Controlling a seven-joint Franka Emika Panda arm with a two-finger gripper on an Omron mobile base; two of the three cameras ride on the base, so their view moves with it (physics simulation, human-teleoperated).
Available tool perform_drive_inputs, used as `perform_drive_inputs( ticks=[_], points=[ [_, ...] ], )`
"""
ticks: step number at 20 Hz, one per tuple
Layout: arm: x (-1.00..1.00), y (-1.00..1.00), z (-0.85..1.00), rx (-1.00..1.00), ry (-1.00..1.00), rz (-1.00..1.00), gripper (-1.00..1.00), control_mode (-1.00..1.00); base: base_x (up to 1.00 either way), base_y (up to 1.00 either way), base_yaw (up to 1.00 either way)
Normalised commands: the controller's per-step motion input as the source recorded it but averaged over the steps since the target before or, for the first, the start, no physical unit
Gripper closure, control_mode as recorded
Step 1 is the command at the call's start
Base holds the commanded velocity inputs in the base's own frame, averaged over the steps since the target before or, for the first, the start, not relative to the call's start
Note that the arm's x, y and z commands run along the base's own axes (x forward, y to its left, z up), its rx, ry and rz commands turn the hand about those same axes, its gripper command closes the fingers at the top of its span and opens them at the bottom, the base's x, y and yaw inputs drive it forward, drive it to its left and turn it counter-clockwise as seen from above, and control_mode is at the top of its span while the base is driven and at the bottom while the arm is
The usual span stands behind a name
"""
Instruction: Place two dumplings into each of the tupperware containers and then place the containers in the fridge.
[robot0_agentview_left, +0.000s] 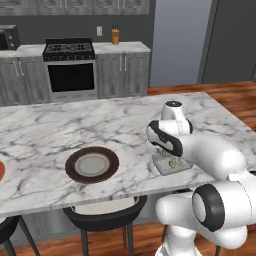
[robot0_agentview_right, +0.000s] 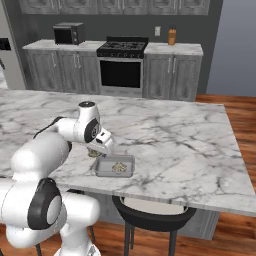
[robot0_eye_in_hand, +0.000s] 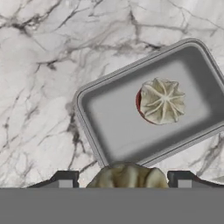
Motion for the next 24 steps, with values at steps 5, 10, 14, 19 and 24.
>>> perform_drive_inputs(
  ticks=[5, 10, 14, 19, 24],
  points=[
    [0.16, -0.6, -0.17, -0.09, 0.25, 0.0, 1.0, -1.0, 0.0, 0.0, 0.0],
    [0.0, -0.01, -0.55, 0.0, -0.17, 0.0, 1.0, -1.0, 0.0, 0.0, 0.0],
    [0.06, 0.0, -0.52, 0.01, -0.22, 0.0, 1.0, -1.0, 0.0, 0.0, 0.0],
    [0.04, 0.0, -0.2, 0.0, -0.01, 0.0, 1.0, -1.0, 0.0, 0.0, 0.0],
    [0.32, 0.0, -0.09, 0.0, 0.0, 0.0, 1.0, -1.0, 0.0, 0.0, 0.0]
  ],
)
